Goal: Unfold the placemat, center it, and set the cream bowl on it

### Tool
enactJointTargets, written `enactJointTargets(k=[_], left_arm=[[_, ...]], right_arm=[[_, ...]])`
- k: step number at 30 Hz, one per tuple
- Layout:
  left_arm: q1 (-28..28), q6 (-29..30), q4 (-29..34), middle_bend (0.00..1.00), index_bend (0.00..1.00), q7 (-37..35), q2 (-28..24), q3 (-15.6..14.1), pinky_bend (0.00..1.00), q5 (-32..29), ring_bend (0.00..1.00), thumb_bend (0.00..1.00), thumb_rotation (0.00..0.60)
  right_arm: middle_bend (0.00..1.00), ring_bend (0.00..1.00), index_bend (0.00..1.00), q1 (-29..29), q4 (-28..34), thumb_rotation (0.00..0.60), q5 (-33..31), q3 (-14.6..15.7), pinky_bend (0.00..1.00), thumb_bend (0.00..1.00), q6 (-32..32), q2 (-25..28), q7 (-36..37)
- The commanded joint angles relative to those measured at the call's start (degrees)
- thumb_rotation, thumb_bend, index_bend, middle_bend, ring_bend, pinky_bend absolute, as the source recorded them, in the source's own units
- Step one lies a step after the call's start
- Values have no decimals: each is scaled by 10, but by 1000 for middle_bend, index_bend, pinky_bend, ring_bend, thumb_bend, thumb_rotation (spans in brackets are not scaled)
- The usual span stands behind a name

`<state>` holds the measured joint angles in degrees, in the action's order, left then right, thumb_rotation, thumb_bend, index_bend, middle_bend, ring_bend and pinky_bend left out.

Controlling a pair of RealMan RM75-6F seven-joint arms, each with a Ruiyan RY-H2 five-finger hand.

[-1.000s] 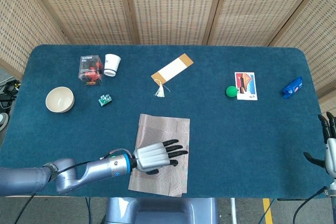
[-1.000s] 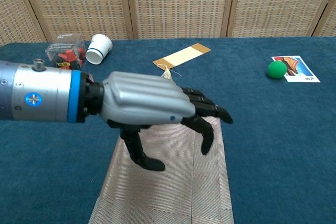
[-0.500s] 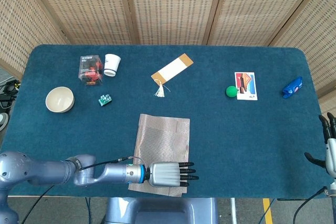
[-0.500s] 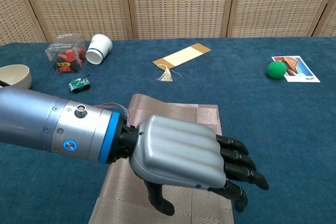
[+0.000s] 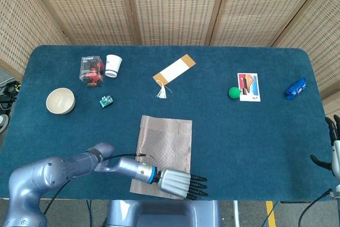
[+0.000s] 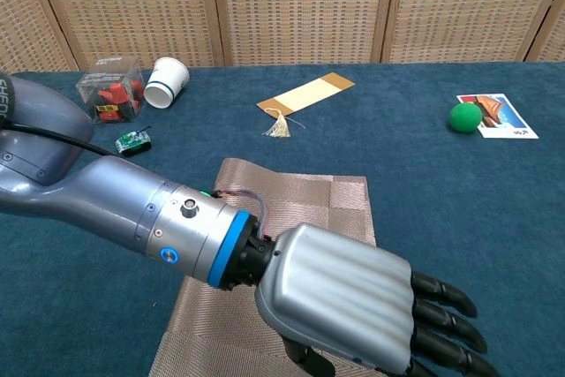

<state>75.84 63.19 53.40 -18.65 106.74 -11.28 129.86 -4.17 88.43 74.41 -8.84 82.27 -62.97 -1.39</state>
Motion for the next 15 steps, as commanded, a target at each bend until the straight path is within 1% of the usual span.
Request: enactJointTargets(k=[1, 4, 6, 11, 15], left_arm=[[6, 7, -7, 0, 244, -12, 10, -7, 0, -1, 0, 358, 600], [12, 9, 2, 0, 303, -22, 11, -13, 0, -9, 0, 455, 600], [15, 5, 11, 0, 334, -24, 9, -17, 0, -13, 0, 477, 600], [24, -30, 43, 0, 363, -10, -2, -29, 0, -25, 0, 479, 600], [26, -49, 64, 0, 362, 8, -9, -32, 0, -38, 0, 476, 600]], right_arm=[[0, 0, 0, 0, -2, 600, -2, 0, 0, 0, -3, 0, 3], [0, 0, 0, -1, -5, 600, -3, 0, 0, 0, -7, 0, 7], [0, 0, 0, -1, -5, 600, -3, 1, 0, 0, -8, 0, 8], [0, 0, 0, 0, -5, 600, -1, 1, 0, 0, -5, 1, 10], [0, 0, 0, 1, -3, 600, 0, 1, 0, 0, -4, 2, 10]])
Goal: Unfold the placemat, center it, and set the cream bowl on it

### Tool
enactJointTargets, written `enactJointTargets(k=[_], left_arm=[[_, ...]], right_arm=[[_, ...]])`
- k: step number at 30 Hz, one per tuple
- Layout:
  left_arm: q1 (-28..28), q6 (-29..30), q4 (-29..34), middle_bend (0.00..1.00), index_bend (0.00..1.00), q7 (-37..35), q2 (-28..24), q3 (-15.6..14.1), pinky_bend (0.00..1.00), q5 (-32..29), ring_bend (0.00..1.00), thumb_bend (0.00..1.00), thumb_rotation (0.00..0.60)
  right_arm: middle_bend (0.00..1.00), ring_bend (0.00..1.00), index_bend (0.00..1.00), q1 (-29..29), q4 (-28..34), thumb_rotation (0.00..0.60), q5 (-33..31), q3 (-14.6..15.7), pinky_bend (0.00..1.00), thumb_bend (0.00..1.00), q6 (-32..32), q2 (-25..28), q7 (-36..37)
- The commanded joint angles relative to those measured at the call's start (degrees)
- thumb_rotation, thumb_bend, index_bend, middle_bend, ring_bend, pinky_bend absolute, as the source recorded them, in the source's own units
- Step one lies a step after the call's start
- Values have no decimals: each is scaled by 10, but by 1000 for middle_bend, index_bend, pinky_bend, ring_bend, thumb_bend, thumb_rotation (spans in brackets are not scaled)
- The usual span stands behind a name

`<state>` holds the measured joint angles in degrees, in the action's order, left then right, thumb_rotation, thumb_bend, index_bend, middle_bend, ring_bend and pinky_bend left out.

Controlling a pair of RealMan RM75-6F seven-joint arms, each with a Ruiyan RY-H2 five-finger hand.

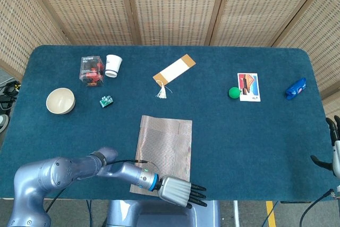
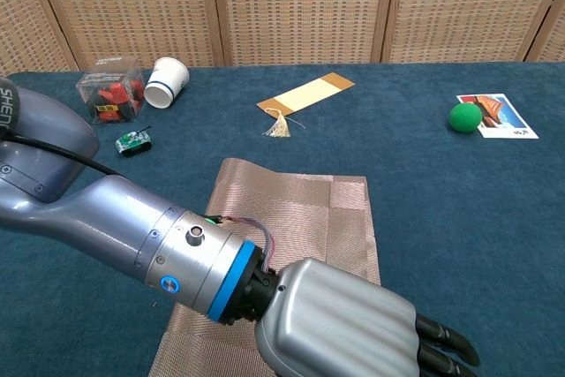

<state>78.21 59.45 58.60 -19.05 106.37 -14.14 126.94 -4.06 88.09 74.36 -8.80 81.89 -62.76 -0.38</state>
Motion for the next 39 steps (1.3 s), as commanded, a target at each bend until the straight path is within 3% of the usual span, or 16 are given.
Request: enactJointTargets(k=[1, 17, 39], left_arm=[[2, -15, 15, 0, 359, 16, -6, -4, 0, -12, 0, 472, 600], [4, -51, 25, 0, 355, 55, -4, -7, 0, -46, 0, 455, 600], [4, -52, 16, 0, 341, 70, 12, -13, 0, -62, 0, 454, 600]], right_arm=[[0, 0, 0, 0, 1, 600, 0, 0, 0, 0, 0, 0, 0], [0, 0, 5, 1, 0, 600, 2, 0, 0, 0, 1, 1, 2], [0, 0, 5, 0, 0, 600, 2, 1, 0, 0, -2, 2, 4]])
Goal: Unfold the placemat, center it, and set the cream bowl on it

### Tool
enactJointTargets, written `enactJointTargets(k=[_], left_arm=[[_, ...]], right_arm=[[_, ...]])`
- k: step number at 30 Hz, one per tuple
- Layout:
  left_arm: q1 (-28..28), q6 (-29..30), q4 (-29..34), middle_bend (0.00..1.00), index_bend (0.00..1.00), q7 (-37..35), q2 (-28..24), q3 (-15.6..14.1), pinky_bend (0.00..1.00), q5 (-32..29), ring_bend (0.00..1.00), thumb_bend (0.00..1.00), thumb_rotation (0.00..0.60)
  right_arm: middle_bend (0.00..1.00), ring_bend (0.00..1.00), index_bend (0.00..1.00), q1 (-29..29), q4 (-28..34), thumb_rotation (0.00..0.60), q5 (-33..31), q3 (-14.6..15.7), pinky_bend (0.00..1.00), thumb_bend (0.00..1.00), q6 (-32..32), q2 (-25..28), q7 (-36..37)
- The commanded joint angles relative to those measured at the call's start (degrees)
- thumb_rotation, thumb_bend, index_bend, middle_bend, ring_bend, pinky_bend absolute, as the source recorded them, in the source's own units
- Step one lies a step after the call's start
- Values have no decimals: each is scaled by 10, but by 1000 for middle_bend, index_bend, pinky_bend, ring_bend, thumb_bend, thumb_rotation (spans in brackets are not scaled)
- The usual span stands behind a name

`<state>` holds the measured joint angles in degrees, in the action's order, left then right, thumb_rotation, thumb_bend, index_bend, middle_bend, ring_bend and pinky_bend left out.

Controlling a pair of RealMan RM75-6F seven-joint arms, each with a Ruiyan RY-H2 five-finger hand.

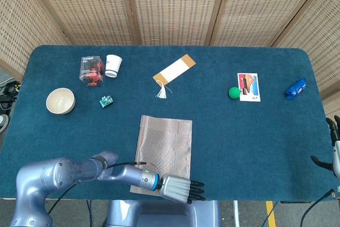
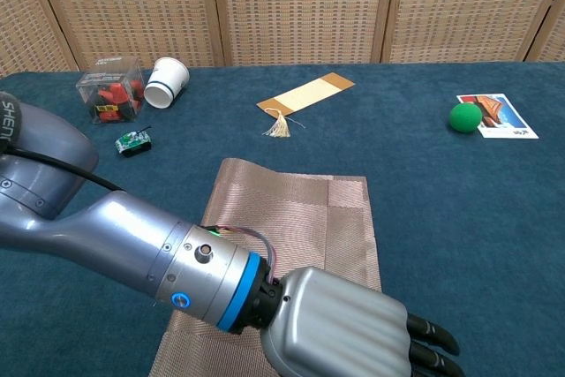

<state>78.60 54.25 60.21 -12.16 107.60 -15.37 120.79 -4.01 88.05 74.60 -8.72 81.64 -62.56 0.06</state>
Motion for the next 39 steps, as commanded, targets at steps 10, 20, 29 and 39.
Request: enactJointTargets(k=[10, 20, 29, 39], left_arm=[[-1, 2, 1, 0, 393, 8, -8, -3, 0, -7, 0, 454, 600], [-3, 8, -2, 0, 463, 9, -4, -10, 0, -10, 0, 454, 600], [-5, 12, -13, 0, 496, 12, 4, -12, 0, -11, 0, 456, 600], [-9, 27, -30, 0, 647, 9, 15, -16, 0, -8, 0, 458, 600]], right_arm=[[0, 0, 7, 0, 0, 600, 0, 0, 0, 0, -1, 0, 1], [0, 0, 14, 0, 0, 600, 1, 0, 0, 0, 0, 0, 2], [0, 0, 22, 0, 0, 600, 0, 0, 0, 0, 0, 1, 3], [0, 0, 28, 0, -1, 600, 1, 0, 0, 0, -2, 1, 9]])
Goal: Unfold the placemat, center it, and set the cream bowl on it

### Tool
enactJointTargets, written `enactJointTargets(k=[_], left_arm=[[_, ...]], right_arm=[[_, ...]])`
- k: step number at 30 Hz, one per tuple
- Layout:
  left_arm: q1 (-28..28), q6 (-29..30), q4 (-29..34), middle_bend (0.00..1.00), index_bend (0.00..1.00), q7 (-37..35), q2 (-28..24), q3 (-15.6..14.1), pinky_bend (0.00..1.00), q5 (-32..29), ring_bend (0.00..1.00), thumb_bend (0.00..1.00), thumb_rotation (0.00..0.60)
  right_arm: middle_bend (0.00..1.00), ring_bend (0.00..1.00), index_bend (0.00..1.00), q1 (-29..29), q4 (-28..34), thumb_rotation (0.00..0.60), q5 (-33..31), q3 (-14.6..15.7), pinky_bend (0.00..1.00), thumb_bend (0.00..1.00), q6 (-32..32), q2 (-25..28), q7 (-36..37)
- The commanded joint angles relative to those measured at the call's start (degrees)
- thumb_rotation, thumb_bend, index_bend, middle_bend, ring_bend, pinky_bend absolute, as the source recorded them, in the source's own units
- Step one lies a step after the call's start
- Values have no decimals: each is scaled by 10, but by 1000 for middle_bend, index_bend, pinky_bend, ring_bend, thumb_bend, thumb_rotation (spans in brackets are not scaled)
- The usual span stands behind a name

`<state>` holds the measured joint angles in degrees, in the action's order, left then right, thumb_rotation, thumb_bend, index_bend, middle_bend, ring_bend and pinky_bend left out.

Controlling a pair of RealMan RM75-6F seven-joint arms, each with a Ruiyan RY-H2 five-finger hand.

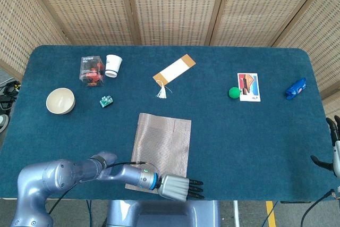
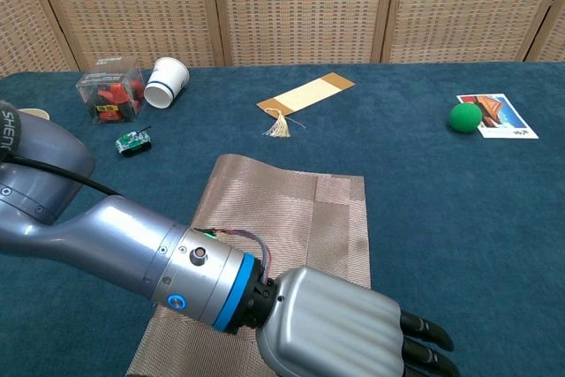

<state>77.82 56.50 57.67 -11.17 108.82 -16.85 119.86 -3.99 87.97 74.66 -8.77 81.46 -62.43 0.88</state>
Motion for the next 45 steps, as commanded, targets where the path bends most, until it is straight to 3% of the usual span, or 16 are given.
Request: enactJointTargets(k=[1, 15, 23, 28, 33, 45], left_arm=[[-1, 6, -7, 0, 661, -2, 3, -1, 0, 1, 0, 459, 600], [-7, 33, -17, 0, 840, -2, 5, 1, 0, 3, 0, 474, 600], [-23, 65, 13, 0, 869, 17, -43, 20, 0, -19, 0, 479, 600], [-54, 101, 58, 0, 890, 44, -100, 30, 0, -41, 0, 485, 600], [-98, 117, 144, 0, 904, 108, -183, 31, 0, -73, 0, 488, 600], [-227, 105, 363, 0, 929, 308, -370, -14, 0, -182, 0, 532, 600]], right_arm=[[0, 0, 29, 0, 0, 600, 0, 0, 0, 0, 0, 0, 1], [0, 0, 33, 0, -1, 600, 3, 1, 0, 0, 0, 0, 5], [0, 0, 36, 0, 2, 600, 8, 3, 0, 0, 1, 1, 3], [0, 0, 36, 0, 8, 600, 15, 6, 0, 0, 4, 1, -1], [0, 0, 36, 1, 16, 600, 24, 10, 0, 0, 8, 1, -7], [0, 0, 39, 3, 34, 600, 45, 16, 0, 0, 23, 4, -17]])
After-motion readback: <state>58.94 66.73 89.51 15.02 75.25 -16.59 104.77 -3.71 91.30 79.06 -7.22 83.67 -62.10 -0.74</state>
